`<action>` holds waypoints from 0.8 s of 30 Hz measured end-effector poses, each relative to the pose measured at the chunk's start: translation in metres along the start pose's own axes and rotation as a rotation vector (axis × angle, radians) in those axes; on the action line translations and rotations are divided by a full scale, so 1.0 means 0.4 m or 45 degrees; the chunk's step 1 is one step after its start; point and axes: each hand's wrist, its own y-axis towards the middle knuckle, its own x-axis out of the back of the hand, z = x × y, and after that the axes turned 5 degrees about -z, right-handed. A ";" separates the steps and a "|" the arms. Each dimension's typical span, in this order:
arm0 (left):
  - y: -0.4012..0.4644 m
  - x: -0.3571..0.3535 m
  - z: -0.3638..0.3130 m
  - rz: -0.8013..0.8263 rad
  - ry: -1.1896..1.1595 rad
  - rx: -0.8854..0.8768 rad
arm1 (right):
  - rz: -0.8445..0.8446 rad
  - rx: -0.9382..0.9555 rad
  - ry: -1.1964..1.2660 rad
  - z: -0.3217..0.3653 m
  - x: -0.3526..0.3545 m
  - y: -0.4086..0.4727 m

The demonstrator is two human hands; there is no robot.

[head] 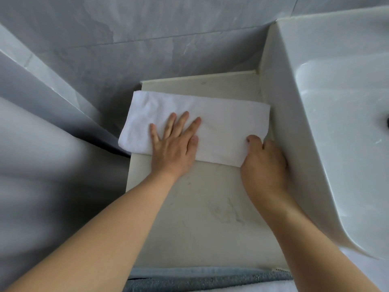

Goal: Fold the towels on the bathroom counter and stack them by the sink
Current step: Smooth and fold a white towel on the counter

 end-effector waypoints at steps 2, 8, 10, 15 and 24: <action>0.002 0.000 0.003 0.002 -0.005 -0.001 | 0.061 -0.091 -0.066 0.018 0.011 0.016; -0.002 0.004 0.001 0.021 -0.016 -0.032 | -0.124 0.234 -0.247 0.075 0.003 0.124; -0.001 0.004 0.001 0.005 -0.034 -0.032 | -0.032 0.286 -0.271 0.075 -0.037 0.158; -0.007 0.004 0.005 -0.159 -0.126 0.042 | -0.005 0.312 -0.106 0.031 -0.102 0.194; -0.036 -0.004 0.016 -0.371 -0.285 -0.441 | -0.076 0.370 -0.124 0.032 -0.104 0.259</action>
